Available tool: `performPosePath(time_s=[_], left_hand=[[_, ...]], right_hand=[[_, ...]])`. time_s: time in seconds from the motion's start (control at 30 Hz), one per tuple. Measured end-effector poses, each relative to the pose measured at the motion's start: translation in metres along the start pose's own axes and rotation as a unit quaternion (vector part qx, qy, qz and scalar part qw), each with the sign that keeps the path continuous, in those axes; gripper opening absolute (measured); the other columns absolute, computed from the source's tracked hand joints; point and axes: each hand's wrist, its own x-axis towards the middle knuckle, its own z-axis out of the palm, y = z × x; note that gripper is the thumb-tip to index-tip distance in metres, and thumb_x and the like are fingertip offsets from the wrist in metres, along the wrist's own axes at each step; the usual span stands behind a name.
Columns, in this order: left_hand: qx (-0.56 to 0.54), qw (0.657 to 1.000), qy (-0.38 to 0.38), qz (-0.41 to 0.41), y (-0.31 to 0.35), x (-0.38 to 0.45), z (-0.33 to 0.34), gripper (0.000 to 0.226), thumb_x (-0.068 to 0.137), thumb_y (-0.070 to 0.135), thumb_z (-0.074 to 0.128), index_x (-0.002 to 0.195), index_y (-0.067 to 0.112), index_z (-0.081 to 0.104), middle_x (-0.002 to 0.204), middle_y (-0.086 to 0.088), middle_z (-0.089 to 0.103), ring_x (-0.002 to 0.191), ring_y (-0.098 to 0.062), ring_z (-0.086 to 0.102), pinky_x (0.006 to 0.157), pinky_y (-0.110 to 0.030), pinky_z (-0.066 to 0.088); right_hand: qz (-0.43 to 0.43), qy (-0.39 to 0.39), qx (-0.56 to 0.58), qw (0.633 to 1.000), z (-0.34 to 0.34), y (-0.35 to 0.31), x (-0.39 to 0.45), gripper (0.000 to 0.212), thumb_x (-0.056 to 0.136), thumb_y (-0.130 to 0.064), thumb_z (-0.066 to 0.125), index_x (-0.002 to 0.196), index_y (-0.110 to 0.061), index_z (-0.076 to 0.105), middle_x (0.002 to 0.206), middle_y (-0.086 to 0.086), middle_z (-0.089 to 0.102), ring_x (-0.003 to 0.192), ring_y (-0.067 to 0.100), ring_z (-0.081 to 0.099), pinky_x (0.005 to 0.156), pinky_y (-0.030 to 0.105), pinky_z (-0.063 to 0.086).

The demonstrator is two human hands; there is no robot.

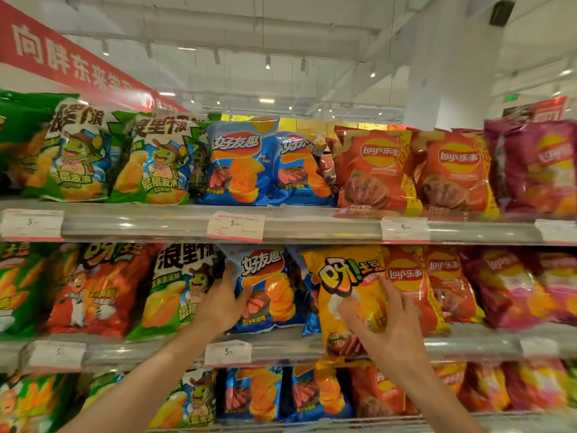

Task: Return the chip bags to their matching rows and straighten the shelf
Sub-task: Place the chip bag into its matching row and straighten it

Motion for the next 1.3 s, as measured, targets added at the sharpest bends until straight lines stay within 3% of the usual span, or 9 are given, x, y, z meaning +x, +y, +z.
performPosePath(time_s=[0.1, 0.23, 0.33, 0.5, 0.6, 0.73, 0.9, 1.13, 1.3], left_hand=[[0.022, 0.999, 0.022, -0.018, 0.003, -0.005, -0.006, 0.065, 0.094, 0.042, 0.062, 0.147, 0.021, 0.031, 0.129, -0.015, 0.047, 0.11, -0.039, 0.059, 0.082, -0.043, 0.053], [0.016, 0.993, 0.116, 0.029, 0.007, -0.026, -0.012, 0.062, 0.09, 0.04, 0.069, 0.141, 0.015, 0.044, 0.125, -0.014, 0.048, 0.104, -0.033, 0.06, 0.082, -0.043, 0.055], [-0.165, 0.986, 0.001, 0.009, 0.023, -0.041, -0.017, 0.052, 0.09, 0.046, 0.066, 0.135, 0.024, 0.05, 0.114, 0.002, 0.062, 0.09, -0.014, 0.068, 0.082, -0.041, 0.058], [-0.369, 0.91, -0.172, -0.082, 0.062, -0.066, -0.015, 0.057, 0.082, 0.063, 0.062, 0.131, 0.042, 0.045, 0.117, 0.009, 0.066, 0.093, -0.011, 0.072, 0.079, -0.032, 0.061], [-0.398, 0.905, -0.126, -0.087, 0.068, -0.079, -0.016, 0.039, 0.088, 0.052, 0.064, 0.124, 0.045, 0.049, 0.112, 0.016, 0.067, 0.087, -0.002, 0.072, 0.075, -0.023, 0.059], [-0.423, 0.893, -0.088, -0.122, 0.055, -0.097, -0.029, 0.049, 0.089, 0.043, 0.067, 0.134, 0.037, 0.048, 0.12, 0.002, 0.067, 0.1, -0.017, 0.071, 0.085, -0.039, 0.06], [-0.407, 0.901, -0.052, -0.137, 0.023, -0.119, -0.06, 0.052, 0.092, 0.041, 0.065, 0.139, 0.035, 0.042, 0.117, -0.002, 0.067, 0.089, -0.015, 0.074, 0.067, -0.03, 0.061], [-0.383, 0.914, 0.009, -0.131, -0.06, -0.157, -0.128, 0.068, 0.078, 0.061, 0.069, 0.137, 0.039, 0.043, 0.114, 0.009, 0.068, 0.09, -0.005, 0.072, 0.068, -0.028, 0.061], [-0.378, 0.912, 0.047, -0.154, -0.143, -0.191, -0.193, 0.048, 0.084, 0.053, 0.071, 0.125, 0.047, 0.047, 0.104, 0.006, 0.071, 0.085, -0.01, 0.074, 0.068, -0.033, 0.062]], right_hand=[[-0.01, -0.004, 0.008, 1.0, 0.003, 0.0, 0.001, 0.098, 0.069, -0.082, 0.062, 0.149, -0.049, 0.016, 0.144, -0.008, 0.03, 0.134, 0.019, 0.033, 0.106, 0.049, 0.039], [-0.018, -0.019, 0.034, 0.999, 0.007, -0.003, 0.003, 0.099, 0.068, -0.082, 0.063, 0.149, -0.049, 0.016, 0.142, -0.01, 0.03, 0.134, 0.016, 0.033, 0.105, 0.043, 0.039], [-0.026, -0.04, 0.064, 0.997, 0.01, -0.009, 0.005, 0.1, 0.066, -0.082, 0.064, 0.148, -0.05, 0.016, 0.132, -0.018, 0.03, 0.132, 0.011, 0.034, 0.105, 0.039, 0.039], [-0.055, -0.098, 0.132, 0.985, 0.019, -0.023, 0.002, 0.095, 0.063, -0.085, 0.064, 0.143, -0.059, 0.019, 0.138, -0.022, 0.032, 0.131, 0.006, 0.037, 0.106, 0.035, 0.039], [-0.07, -0.135, 0.141, 0.978, 0.027, -0.028, 0.0, 0.093, 0.063, -0.087, 0.062, 0.14, -0.065, 0.016, 0.149, -0.022, 0.027, 0.137, 0.006, 0.031, 0.11, 0.04, 0.037], [-0.074, -0.181, 0.153, 0.969, 0.047, -0.031, -0.005, 0.094, 0.06, -0.093, 0.057, 0.139, -0.068, 0.012, 0.154, -0.024, 0.022, 0.141, 0.005, 0.025, 0.114, 0.043, 0.033], [-0.079, -0.231, 0.166, 0.955, 0.08, -0.059, -0.022, 0.089, 0.059, -0.094, 0.056, 0.132, -0.077, 0.008, 0.155, -0.027, 0.018, 0.143, 0.006, 0.025, 0.115, 0.048, 0.033], [-0.117, -0.276, 0.193, 0.934, 0.142, -0.136, -0.062, 0.091, 0.061, -0.09, 0.059, 0.138, -0.07, 0.014, 0.148, -0.027, 0.026, 0.136, 0.001, 0.032, 0.111, 0.039, 0.037], [-0.138, -0.318, 0.21, 0.914, 0.2, -0.21, -0.113, 0.094, 0.062, -0.089, 0.061, 0.14, -0.065, 0.015, 0.141, -0.036, 0.028, 0.12, -0.022, 0.034, 0.09, 0.013, 0.037]])
